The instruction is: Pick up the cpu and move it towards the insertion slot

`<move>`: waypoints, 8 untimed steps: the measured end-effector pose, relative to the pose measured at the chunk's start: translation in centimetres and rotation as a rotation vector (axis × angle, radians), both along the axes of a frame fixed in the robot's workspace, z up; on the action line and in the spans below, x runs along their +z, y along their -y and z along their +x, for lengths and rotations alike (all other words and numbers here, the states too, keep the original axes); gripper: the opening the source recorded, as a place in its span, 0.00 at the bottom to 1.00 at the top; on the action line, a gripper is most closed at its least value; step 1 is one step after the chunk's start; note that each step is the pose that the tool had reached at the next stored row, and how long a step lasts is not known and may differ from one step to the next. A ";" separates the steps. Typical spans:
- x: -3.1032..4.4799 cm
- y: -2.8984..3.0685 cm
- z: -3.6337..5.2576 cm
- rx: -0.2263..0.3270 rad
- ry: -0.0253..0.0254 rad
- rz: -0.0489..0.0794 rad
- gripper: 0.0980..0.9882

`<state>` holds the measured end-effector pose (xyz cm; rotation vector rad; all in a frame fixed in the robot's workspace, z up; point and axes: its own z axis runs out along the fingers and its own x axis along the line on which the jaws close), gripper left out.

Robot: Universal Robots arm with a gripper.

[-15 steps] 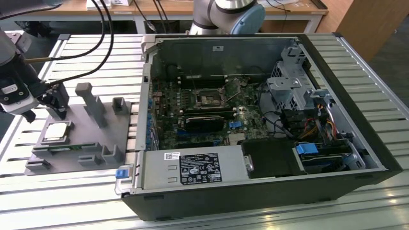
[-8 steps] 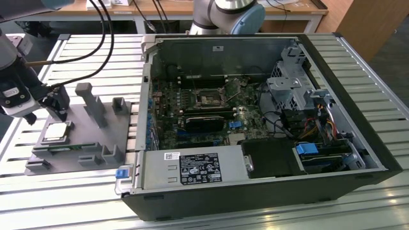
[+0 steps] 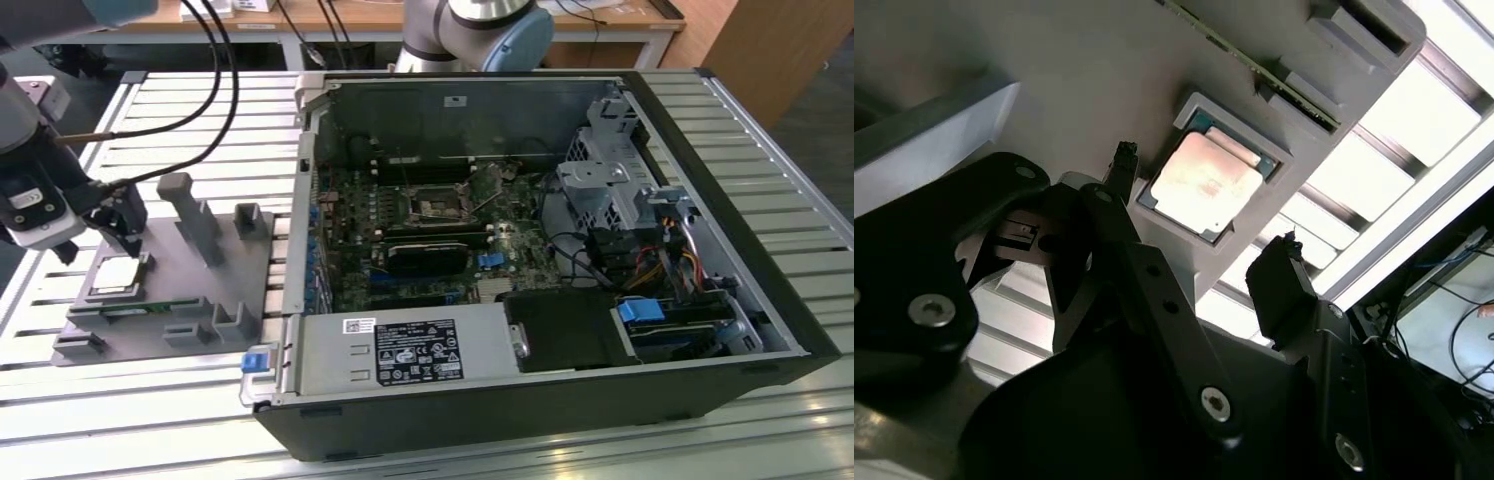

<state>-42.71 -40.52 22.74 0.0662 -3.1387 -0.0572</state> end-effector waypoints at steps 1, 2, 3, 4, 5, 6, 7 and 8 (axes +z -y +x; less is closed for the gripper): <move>-0.06 0.00 0.00 0.000 -0.0001 0.000 0.70; -0.11 0.00 0.00 0.000 0.0000 0.000 0.70; -0.16 0.00 0.00 0.000 -0.0001 0.000 0.70; -0.20 0.00 0.00 0.000 0.0000 0.000 0.70; -0.25 0.00 0.00 0.000 0.0000 0.000 0.70; -0.30 0.01 0.00 0.000 -0.0001 0.000 0.70; -0.36 0.01 0.00 0.000 0.0000 0.000 0.70; -0.42 0.01 0.00 0.000 0.0000 0.000 0.70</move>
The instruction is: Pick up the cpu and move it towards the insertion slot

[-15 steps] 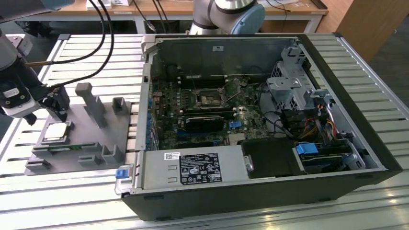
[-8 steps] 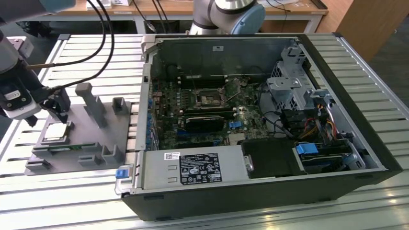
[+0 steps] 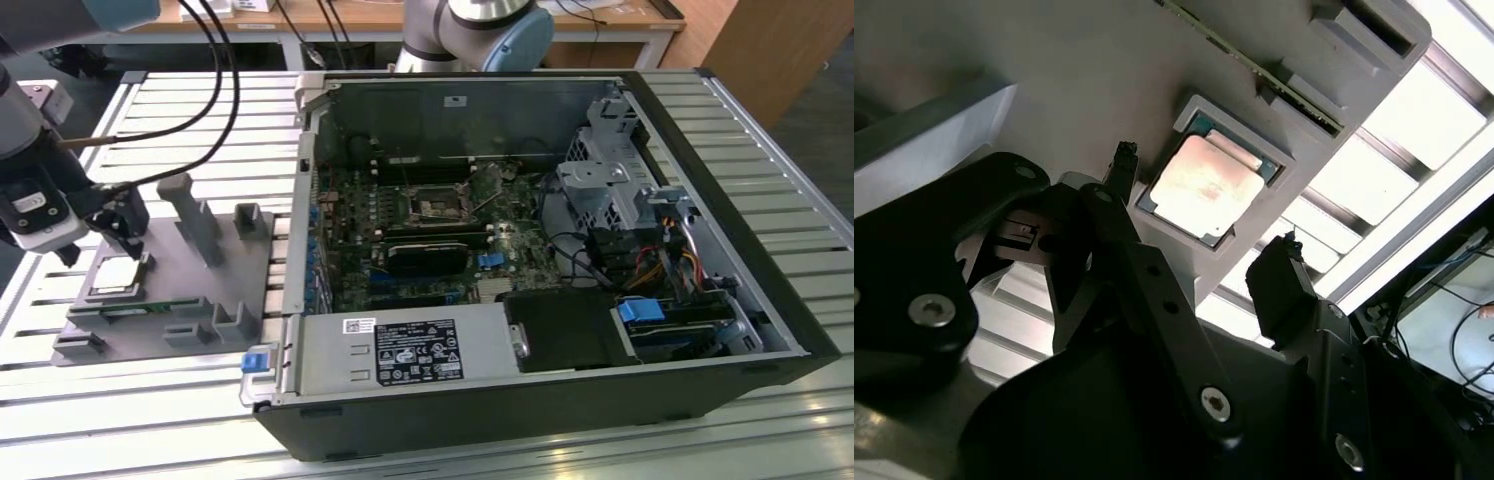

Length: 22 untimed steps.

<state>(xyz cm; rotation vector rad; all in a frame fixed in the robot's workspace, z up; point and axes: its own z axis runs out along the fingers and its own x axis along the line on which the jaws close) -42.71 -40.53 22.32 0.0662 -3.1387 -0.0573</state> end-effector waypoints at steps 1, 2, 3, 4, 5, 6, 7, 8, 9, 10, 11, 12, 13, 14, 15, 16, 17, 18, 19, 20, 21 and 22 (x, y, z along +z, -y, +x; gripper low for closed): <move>-0.06 0.00 0.00 0.000 0.0000 0.000 0.70; -0.14 0.01 0.00 0.000 0.0000 0.000 0.70; -0.20 0.02 0.00 0.000 -0.0001 0.000 0.70; -0.27 0.02 0.00 0.001 -0.0001 0.000 0.70; -0.33 0.03 0.00 0.001 -0.0001 0.000 0.70; -0.39 0.04 0.00 0.002 0.0000 0.000 0.70; -0.44 0.04 0.00 0.003 0.0000 0.000 0.70; -0.48 0.05 0.00 0.003 0.0000 0.000 0.70; -0.53 0.05 0.00 0.004 0.0000 0.000 0.70; -0.57 0.05 0.00 0.005 0.0000 0.000 0.70; -0.61 0.05 0.00 0.005 0.0000 0.000 0.70; -0.65 0.05 0.00 0.005 -0.0001 0.000 0.70; -0.70 0.05 0.00 0.005 -0.0001 0.000 0.70; -0.76 0.05 0.00 0.005 0.0001 0.000 0.70; -0.81 0.05 0.00 0.005 0.0001 0.000 0.70; -0.85 0.05 0.00 0.005 -0.0001 0.000 0.70; -0.90 0.05 0.00 0.005 -0.0001 0.000 0.70; -0.92 0.05 0.00 0.005 -0.0002 0.000 0.70; -0.94 0.05 0.00 0.005 -0.0003 0.000 0.70; -0.96 0.05 0.00 0.005 -0.0002 0.000 0.70; -0.98 0.05 0.00 0.005 -0.0001 0.000 0.70; -0.99 0.05 0.00 0.005 -0.0001 0.000 0.70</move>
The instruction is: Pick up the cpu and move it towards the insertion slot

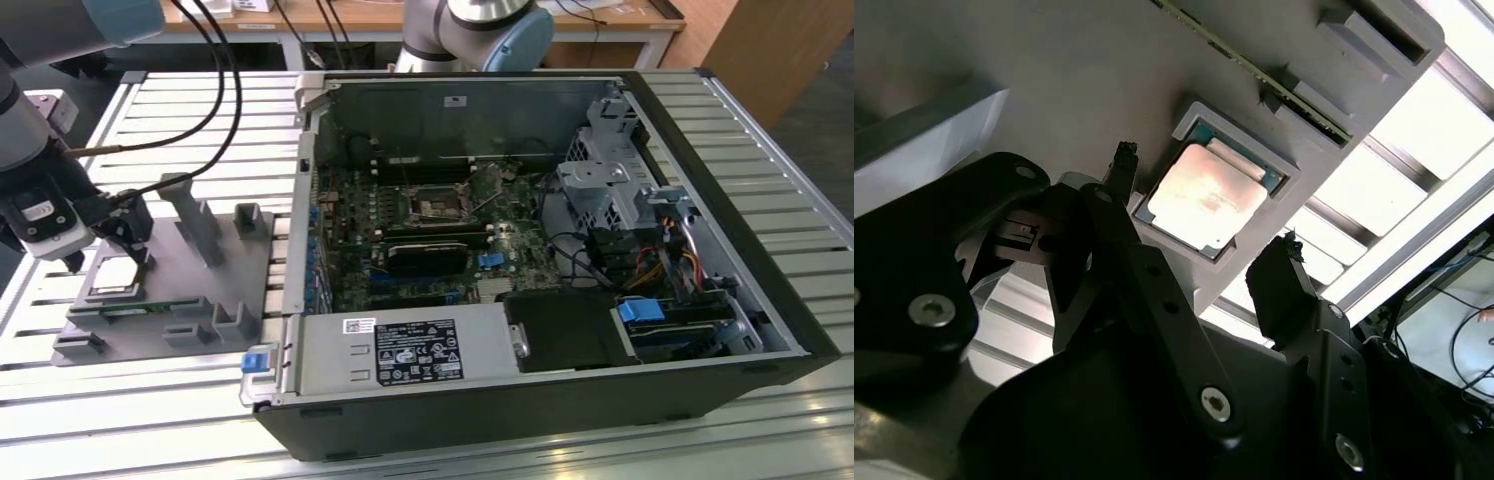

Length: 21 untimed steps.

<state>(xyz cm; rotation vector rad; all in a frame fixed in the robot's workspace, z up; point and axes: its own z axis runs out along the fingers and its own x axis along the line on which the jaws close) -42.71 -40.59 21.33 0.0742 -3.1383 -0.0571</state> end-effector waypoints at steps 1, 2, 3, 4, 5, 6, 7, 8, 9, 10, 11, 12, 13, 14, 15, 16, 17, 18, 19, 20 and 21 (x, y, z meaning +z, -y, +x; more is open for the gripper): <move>-0.17 0.00 0.00 0.000 0.0000 0.000 0.70; -0.35 0.00 0.00 0.000 0.0001 0.000 0.70; -0.37 0.00 0.00 0.000 0.0000 0.000 0.70; -0.38 0.00 0.00 0.000 0.0000 0.000 0.70; -0.40 0.00 0.00 0.000 0.0001 0.000 0.70; -0.43 0.00 0.00 0.000 0.0001 0.000 0.70; -0.45 0.00 0.00 0.000 0.0001 0.000 0.70; -0.48 0.00 0.00 0.000 0.0001 0.000 0.70; -0.51 0.00 0.00 0.000 0.0001 0.000 0.70; -0.55 0.00 0.00 0.000 0.0001 0.000 0.70; -0.59 0.00 0.00 0.000 0.0001 0.000 0.70; -0.64 0.00 0.00 0.000 0.0002 0.000 0.70; -0.69 0.00 0.00 0.000 0.0001 0.000 0.70; -0.77 0.00 0.00 0.000 0.0002 0.000 0.70; -0.86 0.00 -0.01 0.000 0.0001 0.000 0.70; -0.97 -0.02 -0.01 0.000 0.0001 0.000 0.70; -1.10 -0.08 -0.02 0.000 0.0001 0.000 0.70; -1.24 -0.18 -0.04 0.000 0.0001 0.000 0.70; -1.36 -0.26 -0.07 -0.001 0.0001 0.000 0.70; -1.46 -0.29 -0.12 -0.002 -0.0001 0.000 0.70; -1.53 -0.29 -0.22 -0.003 -0.0002 0.000 0.70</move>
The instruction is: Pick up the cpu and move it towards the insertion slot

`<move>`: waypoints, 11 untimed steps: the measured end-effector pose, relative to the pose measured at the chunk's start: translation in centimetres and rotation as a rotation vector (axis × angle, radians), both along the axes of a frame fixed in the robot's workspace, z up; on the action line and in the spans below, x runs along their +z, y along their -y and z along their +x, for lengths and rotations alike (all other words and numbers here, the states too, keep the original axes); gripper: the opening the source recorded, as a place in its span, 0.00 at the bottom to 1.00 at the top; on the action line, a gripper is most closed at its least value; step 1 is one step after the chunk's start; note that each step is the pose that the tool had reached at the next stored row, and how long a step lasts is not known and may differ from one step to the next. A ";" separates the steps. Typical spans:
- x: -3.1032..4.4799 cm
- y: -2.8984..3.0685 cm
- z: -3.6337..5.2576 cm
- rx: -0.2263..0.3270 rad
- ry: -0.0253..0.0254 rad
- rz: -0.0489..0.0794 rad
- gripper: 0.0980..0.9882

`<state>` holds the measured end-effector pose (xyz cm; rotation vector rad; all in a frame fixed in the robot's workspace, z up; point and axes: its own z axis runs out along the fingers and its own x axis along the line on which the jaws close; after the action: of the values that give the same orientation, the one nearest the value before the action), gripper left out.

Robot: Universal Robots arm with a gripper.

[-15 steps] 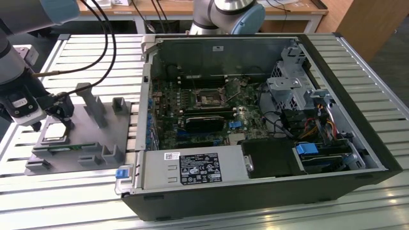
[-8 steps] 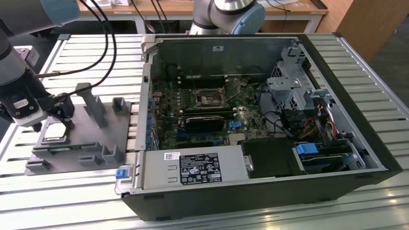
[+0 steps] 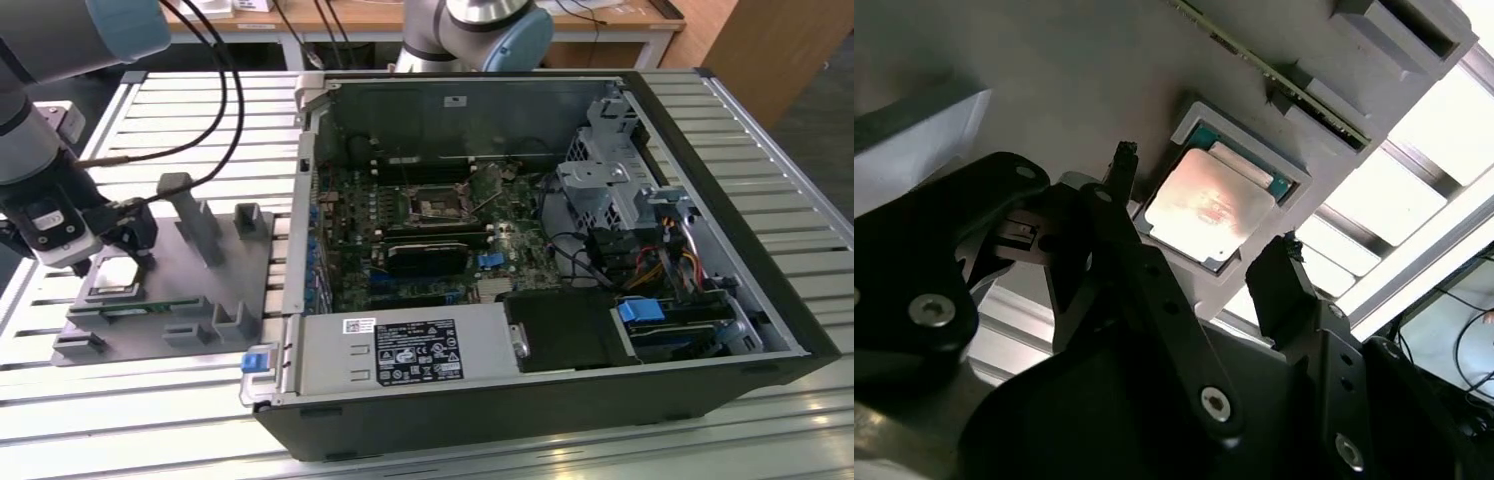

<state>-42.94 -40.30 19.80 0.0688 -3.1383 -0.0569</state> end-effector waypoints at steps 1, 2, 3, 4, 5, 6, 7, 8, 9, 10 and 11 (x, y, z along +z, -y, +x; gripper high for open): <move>-0.07 0.00 -0.12 -0.001 0.0002 0.000 0.70; -0.13 -0.01 -0.24 -0.003 0.0003 0.000 0.70; -0.20 -0.01 -0.34 -0.005 0.0002 0.000 0.70; -0.27 0.00 -0.37 -0.008 0.0004 0.000 0.70; -0.35 0.00 -0.37 -0.010 0.0005 0.000 0.70; -0.43 0.00 -0.38 -0.012 0.0005 0.000 0.70; -0.51 0.00 -0.38 -0.012 0.0003 0.000 0.70; -0.58 0.00 -0.39 -0.012 0.0003 0.000 0.70; -0.65 0.00 -0.39 -0.012 0.0003 0.000 0.70; -0.72 -0.01 -0.39 -0.012 0.0003 0.000 0.70; -0.78 0.00 -0.39 -0.012 0.0003 0.000 0.70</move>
<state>-43.32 -40.29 19.01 0.0497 -3.1392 -0.0572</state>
